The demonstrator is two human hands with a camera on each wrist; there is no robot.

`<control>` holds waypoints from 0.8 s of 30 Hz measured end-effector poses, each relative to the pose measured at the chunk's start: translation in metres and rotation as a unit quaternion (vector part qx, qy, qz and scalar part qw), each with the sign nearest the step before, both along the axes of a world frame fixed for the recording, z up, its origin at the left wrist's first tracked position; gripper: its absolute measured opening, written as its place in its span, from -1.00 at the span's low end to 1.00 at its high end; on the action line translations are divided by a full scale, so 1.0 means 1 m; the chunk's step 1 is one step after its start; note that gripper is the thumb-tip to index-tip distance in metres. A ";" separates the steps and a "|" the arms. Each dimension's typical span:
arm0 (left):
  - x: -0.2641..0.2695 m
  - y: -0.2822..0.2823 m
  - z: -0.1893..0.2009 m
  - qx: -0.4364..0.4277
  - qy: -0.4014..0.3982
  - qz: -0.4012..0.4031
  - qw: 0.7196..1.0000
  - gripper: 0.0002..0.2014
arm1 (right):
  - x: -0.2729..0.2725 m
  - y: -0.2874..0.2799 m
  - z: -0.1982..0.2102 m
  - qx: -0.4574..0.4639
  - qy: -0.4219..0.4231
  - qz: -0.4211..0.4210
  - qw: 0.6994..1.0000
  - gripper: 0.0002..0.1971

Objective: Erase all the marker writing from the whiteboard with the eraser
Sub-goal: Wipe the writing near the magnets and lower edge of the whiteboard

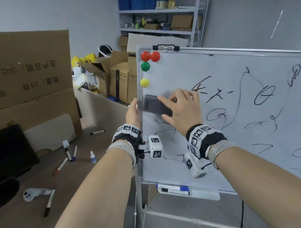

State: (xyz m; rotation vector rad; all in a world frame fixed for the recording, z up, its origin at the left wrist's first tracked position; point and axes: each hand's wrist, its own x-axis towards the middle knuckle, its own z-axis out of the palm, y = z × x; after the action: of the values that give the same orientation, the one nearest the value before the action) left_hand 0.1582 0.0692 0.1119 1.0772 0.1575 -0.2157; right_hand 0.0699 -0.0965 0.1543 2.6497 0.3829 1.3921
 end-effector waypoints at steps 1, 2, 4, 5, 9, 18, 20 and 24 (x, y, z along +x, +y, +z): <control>-0.008 0.001 0.005 0.002 0.004 -0.009 1.000 -0.28 | -0.001 -0.002 0.001 -0.002 -0.002 -0.002 1.000 -0.43; -0.013 0.003 0.010 0.003 0.004 -0.009 1.000 -0.34 | -0.001 -0.003 0.005 0.002 -0.011 -0.008 1.000 -0.43; -0.016 0.008 0.012 0.003 0.010 -0.003 1.000 -0.49 | 0.000 -0.007 0.026 0.044 -0.043 -0.025 0.998 -0.42; -0.016 0.010 0.011 -0.004 0.017 0.001 1.000 -0.47 | 0.002 -0.008 0.036 0.070 -0.056 -0.035 0.995 -0.42; -0.020 0.010 0.009 -0.008 0.012 -0.014 1.000 -0.32 | 0.002 -0.003 0.026 0.082 -0.040 -0.030 0.995 -0.40; -0.009 0.018 -0.033 0.012 0.026 -0.026 0.999 -0.48 | 0.002 -0.007 0.011 0.068 -0.040 -0.013 0.997 -0.41; -0.011 0.017 -0.040 0.019 0.027 -0.020 0.999 -0.48 | 0.004 -0.010 0.011 0.073 -0.064 -0.018 0.995 -0.42; -0.010 0.016 -0.070 0.055 0.042 0.004 0.998 -0.49 | 0.001 -0.003 -0.034 0.010 -0.001 0.004 1.000 -0.40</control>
State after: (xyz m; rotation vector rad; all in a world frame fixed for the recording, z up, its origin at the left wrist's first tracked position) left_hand 0.1487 0.0857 0.0423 1.1775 0.2520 -0.2472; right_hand 0.0710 -0.0993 0.1198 2.6652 0.3820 1.4068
